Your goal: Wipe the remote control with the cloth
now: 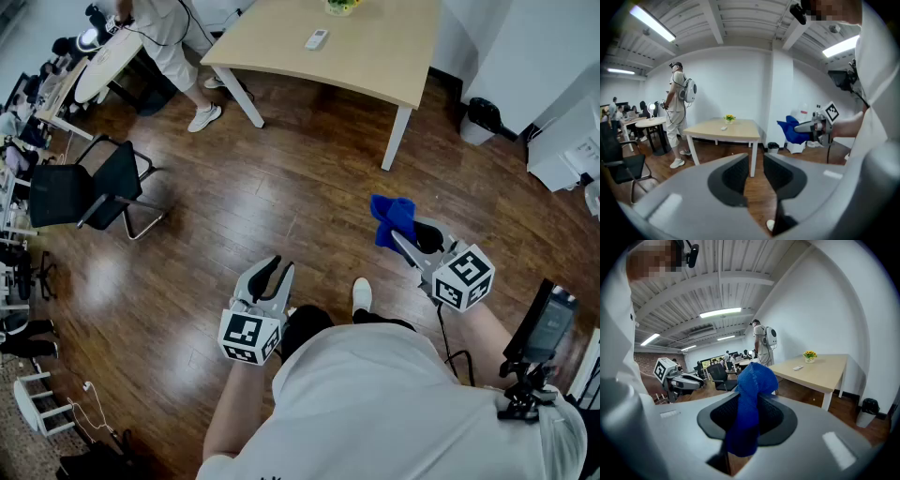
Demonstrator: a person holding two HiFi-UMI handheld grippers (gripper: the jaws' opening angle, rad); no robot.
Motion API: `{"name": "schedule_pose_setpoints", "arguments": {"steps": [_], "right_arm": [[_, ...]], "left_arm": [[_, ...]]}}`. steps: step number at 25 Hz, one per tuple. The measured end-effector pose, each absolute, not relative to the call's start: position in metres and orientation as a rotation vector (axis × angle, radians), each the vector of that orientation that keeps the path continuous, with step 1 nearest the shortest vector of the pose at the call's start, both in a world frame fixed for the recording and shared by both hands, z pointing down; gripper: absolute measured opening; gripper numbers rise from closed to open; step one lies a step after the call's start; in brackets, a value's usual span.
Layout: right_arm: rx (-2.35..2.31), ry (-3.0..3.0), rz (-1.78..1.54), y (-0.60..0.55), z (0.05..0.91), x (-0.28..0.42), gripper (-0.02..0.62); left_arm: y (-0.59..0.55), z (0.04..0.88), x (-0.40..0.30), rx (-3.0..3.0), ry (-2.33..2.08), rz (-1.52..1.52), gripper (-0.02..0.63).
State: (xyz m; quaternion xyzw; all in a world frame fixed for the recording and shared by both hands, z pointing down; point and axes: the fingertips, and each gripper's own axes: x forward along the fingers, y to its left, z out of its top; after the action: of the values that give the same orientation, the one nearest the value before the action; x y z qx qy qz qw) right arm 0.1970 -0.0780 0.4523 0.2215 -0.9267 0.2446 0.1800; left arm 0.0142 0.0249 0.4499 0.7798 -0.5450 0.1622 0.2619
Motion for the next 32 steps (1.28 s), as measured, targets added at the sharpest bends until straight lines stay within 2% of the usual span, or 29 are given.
{"name": "schedule_pose_setpoints", "arguments": {"steps": [6,13,15,24,32], "right_arm": [[0.567,-2.617,0.757,-0.022,0.472,0.242,0.104],[0.546,-2.762,0.474,0.209,0.423,0.287,0.103],[0.591,-2.762,0.46,0.249,0.411,0.287,0.103],[0.758,-2.752,0.461,0.16,0.382,0.2,0.103],[0.777,-2.694,0.532,0.09,0.398,0.182,0.103]], "left_arm": [[0.102,0.469,0.061,1.985,-1.542,0.441,0.115],[0.344,0.448,0.093,2.066,-1.772,0.288,0.13],[0.375,0.44,0.086,2.102,-1.756,0.294,0.132],[0.222,0.434,-0.003,2.272,-1.567,0.388,0.196],[0.085,0.492,-0.015,2.153,-1.531,0.441,0.259]]}}
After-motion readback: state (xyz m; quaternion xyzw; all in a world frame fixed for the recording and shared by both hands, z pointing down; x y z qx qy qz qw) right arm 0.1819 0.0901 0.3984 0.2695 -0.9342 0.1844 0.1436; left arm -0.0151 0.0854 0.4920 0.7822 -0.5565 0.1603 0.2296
